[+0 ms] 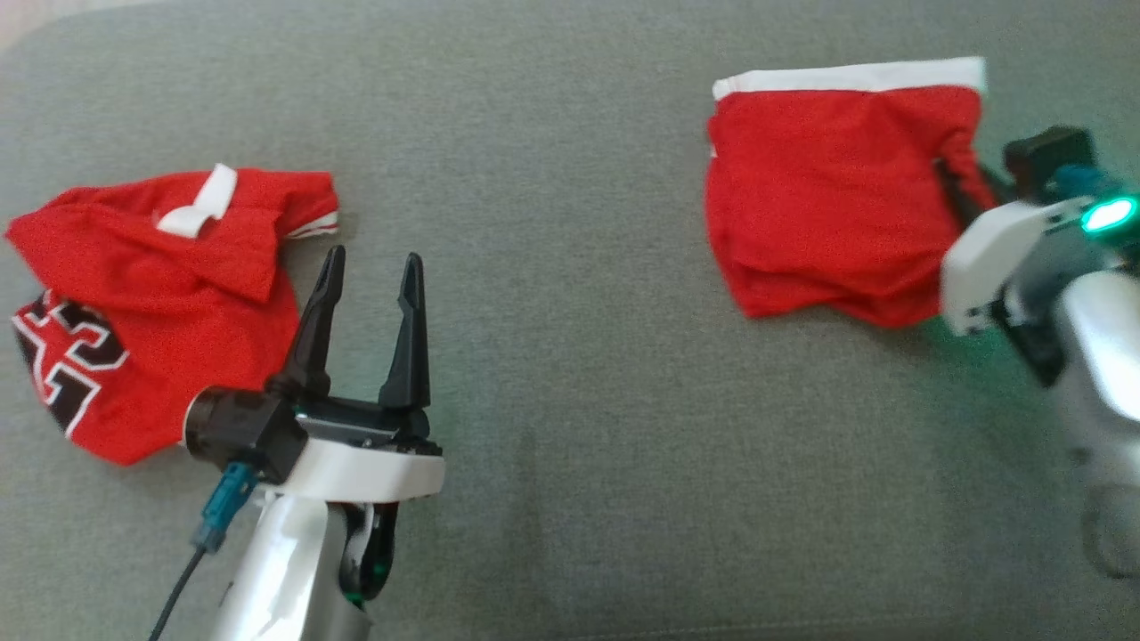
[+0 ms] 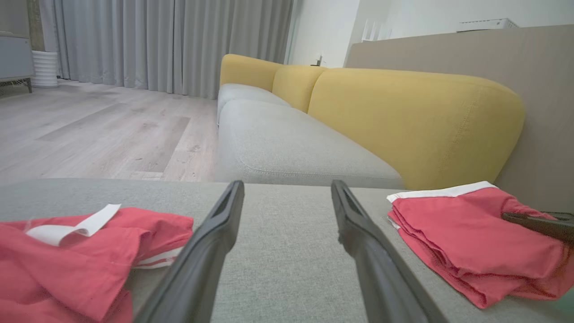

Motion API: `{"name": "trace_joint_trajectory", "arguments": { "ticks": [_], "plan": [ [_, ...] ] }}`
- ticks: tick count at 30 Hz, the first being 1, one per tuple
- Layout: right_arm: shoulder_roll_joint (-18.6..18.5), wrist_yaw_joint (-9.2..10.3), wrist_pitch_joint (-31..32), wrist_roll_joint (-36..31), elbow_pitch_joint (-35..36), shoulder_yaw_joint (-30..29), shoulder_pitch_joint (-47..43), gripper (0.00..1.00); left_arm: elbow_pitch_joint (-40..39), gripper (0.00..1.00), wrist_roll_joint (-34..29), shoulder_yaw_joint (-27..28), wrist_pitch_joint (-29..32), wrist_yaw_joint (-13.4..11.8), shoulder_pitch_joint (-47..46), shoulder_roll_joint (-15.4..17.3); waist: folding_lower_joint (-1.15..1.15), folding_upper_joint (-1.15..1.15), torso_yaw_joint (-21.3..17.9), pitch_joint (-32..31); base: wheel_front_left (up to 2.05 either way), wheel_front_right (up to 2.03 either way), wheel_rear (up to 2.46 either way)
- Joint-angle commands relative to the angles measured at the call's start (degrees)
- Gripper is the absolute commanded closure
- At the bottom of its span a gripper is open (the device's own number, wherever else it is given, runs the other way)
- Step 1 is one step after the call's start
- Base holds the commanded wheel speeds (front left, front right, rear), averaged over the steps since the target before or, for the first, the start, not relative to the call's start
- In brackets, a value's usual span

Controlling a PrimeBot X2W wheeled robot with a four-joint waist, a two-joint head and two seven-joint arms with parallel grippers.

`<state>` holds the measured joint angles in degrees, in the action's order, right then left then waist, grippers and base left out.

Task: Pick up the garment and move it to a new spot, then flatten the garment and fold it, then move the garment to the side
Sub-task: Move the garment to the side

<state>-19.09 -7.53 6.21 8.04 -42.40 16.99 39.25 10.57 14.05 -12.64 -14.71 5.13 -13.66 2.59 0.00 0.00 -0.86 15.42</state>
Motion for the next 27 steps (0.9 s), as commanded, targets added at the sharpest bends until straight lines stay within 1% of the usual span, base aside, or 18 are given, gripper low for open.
{"name": "trace_joint_trajectory", "arguments": {
  "ticks": [1, 3, 4, 6, 8, 11, 13, 16, 18, 22, 27],
  "plan": [
    [-5.0, 0.04, 1.6, 1.7, 4.7, 3.3, -0.6, 1.00, -2.4, 0.00, -0.6, 2.6, -0.3, 0.3, -0.5, 0.3, 0.00, 0.00, -1.1, 1.1, 0.00, 0.00, 0.00],
    [-10.4, 0.04, 2.9, 1.9, 7.3, 6.2, -1.2, 1.00, -2.7, 0.00, -1.1, 3.1, -0.3, 0.5, -0.9, 0.3, 0.00, 0.00, -1.7, 2.1, 0.00, 0.00, 0.00],
    [-10.4, 0.04, 2.9, 1.9, 7.3, 6.2, -1.2, 1.00, -2.7, 0.00, -1.1, 3.1, -0.3, 0.5, -0.9, 0.3, 0.00, 0.00, -1.7, 2.1, 0.00, 0.00, 0.00],
    [-16.2, 0.04, 3.5, 0.5, 8.9, 8.6, -1.4, 1.00, -2.9, 0.00, -1.5, 3.4, -0.3, 0.7, -1.4, 0.3, 0.00, 0.00, -2.1, 3.3, 0.00, 0.00, 0.00],
    [-20.5, 0.04, 3.9, 0.3, 9.3, 9.3, -1.6, 1.00, -3.1, 0.00, -1.7, 3.4, -0.3, 0.9, -2.0, 0.3, 0.00, 0.00, -2.3, 4.2, 0.00, 0.00, 0.00],
    [-25.7, 0.04, 3.8, -0.4, 8.6, 9.3, -2.0, 1.00, -3.1, 0.00, -1.7, 3.0, -0.3, 1.1, -2.8, 0.3, 0.00, 0.00, -2.1, 5.5, 0.00, 0.00, 0.00],
    [-28.1, 0.04, 3.5, -1.2, 7.3, 8.7, -2.0, 1.00, -3.0, 0.00, -1.7, 2.6, -0.3, 1.2, -3.3, 0.3, 0.00, 0.00, -1.9, 6.2, 0.00, 0.00, 0.00],
    [-30.6, 0.04, 1.9, -2.6, 4.9, 6.6, -1.7, 1.00, -2.9, 0.00, -1.8, 2.2, -0.3, 1.4, -3.8, 0.3, 0.00, 0.00, -1.3, 7.0, 0.00, 0.00, 0.00],
    [-31.5, 0.04, 1.1, -3.8, 3.3, 5.9, -1.8, 1.00, -2.8, 0.00, -1.9, 2.2, -0.3, 1.5, -4.2, 0.3, 0.00, 0.00, -1.0, 7.3, 0.00, 0.00, 0.00],
    [-31.6, 0.04, 0.2, -5.0, 0.8, 3.5, -1.3, 1.00, -2.7, 0.00, -2.0, 2.5, -0.3, 1.6, -4.2, 0.3, 0.00, 0.00, -0.7, 7.5, 0.00, 0.00, 0.00],
    [-30.6, 0.04, -0.7, -7.0, -1.1, 0.6, -1.0, 1.00, -2.5, 0.00, -2.1, 2.6, -0.3, 1.7, -3.9, 0.3, 0.00, 0.00, -0.8, 7.3, 0.00, 0.00, 0.00]
  ]
}}
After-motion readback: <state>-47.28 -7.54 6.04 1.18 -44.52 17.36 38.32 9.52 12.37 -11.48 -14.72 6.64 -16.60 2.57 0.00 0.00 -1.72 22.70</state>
